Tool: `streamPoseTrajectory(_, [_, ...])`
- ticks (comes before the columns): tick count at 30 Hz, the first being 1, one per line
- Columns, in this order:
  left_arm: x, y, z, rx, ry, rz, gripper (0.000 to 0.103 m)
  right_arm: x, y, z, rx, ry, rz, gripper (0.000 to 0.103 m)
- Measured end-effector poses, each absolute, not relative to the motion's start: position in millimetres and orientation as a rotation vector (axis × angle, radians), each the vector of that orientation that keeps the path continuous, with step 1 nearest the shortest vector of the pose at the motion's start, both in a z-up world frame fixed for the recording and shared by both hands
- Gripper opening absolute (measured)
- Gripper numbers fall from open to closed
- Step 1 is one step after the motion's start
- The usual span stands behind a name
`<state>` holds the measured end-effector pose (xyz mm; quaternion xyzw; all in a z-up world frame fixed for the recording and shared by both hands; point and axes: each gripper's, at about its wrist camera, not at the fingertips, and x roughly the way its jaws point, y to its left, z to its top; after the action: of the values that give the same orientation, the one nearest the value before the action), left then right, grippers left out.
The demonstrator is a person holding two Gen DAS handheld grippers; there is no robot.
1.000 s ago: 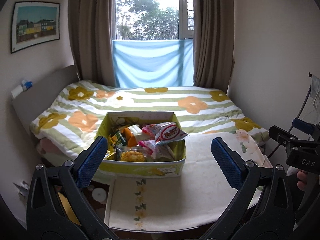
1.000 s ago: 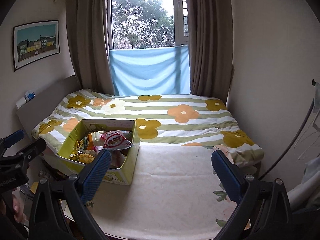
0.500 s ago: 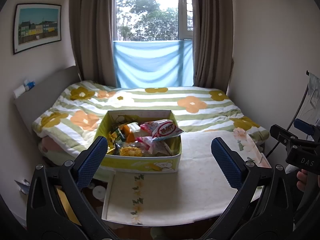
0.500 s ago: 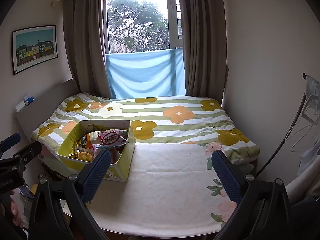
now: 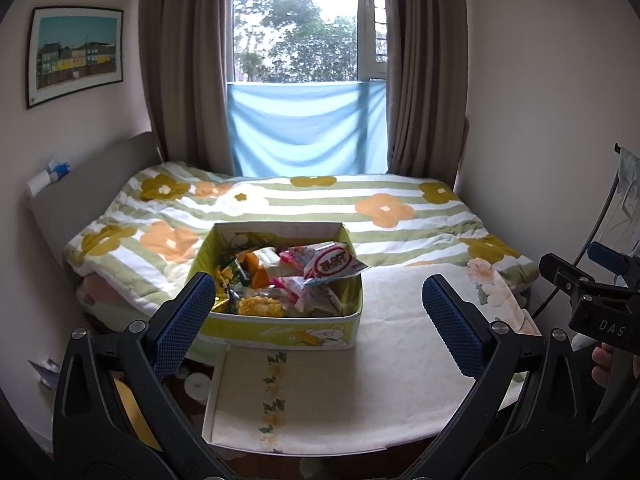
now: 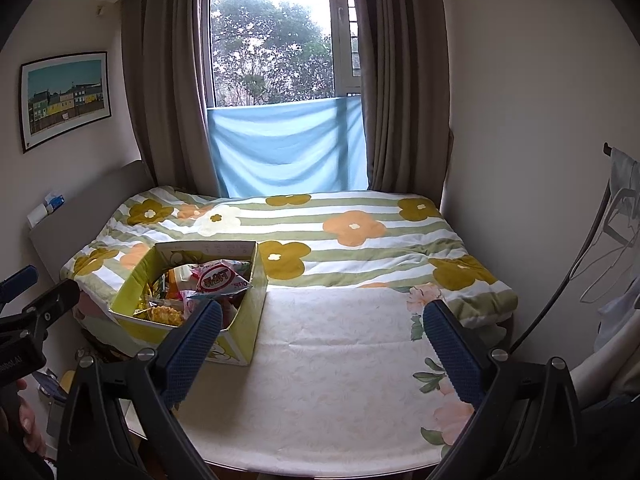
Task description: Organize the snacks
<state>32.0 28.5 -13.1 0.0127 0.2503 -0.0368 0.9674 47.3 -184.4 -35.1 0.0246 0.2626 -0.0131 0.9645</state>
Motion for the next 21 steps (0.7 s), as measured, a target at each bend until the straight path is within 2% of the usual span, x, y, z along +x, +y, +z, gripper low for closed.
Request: streamPoseTrajectory(21, [41.9, 33.7, -18.6, 0.028, 0.514, -0.069, 0.103, 51.2, -185.3, -37.8, 0.048, 0.538, -0.032, 0.100])
